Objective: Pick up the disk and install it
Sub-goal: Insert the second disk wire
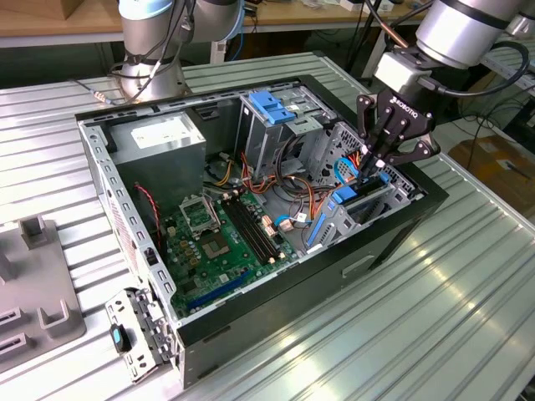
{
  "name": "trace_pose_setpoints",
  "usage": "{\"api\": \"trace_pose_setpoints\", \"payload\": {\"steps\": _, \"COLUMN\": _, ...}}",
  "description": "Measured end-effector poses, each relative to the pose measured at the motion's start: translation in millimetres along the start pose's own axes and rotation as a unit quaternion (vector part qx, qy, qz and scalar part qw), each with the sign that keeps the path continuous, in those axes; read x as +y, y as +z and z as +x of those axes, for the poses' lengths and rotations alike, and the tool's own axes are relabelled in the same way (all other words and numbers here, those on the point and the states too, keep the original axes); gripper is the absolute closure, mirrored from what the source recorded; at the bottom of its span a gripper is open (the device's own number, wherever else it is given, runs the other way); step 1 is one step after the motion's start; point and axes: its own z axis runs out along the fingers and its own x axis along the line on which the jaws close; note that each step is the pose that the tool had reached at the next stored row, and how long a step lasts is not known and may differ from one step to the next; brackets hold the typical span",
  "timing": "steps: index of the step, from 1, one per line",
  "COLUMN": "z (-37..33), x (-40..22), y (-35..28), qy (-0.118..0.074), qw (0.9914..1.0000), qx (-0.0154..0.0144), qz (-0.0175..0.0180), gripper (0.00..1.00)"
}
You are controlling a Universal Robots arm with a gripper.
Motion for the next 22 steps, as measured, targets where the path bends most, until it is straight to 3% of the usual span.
{"api": "trace_pose_setpoints", "payload": {"steps": 19, "z": 0.0, "x": 0.0, "y": -0.1, "qy": 0.000, "qw": 0.99999, "qx": -0.0003, "qz": -0.0051, "gripper": 0.84}}
{"api": "trace_pose_setpoints", "payload": {"steps": 22, "z": 0.0, "x": 0.3, "y": -2.5, "qy": 0.000, "qw": 0.99999, "qx": -0.0003, "qz": -0.0051, "gripper": 0.84}}
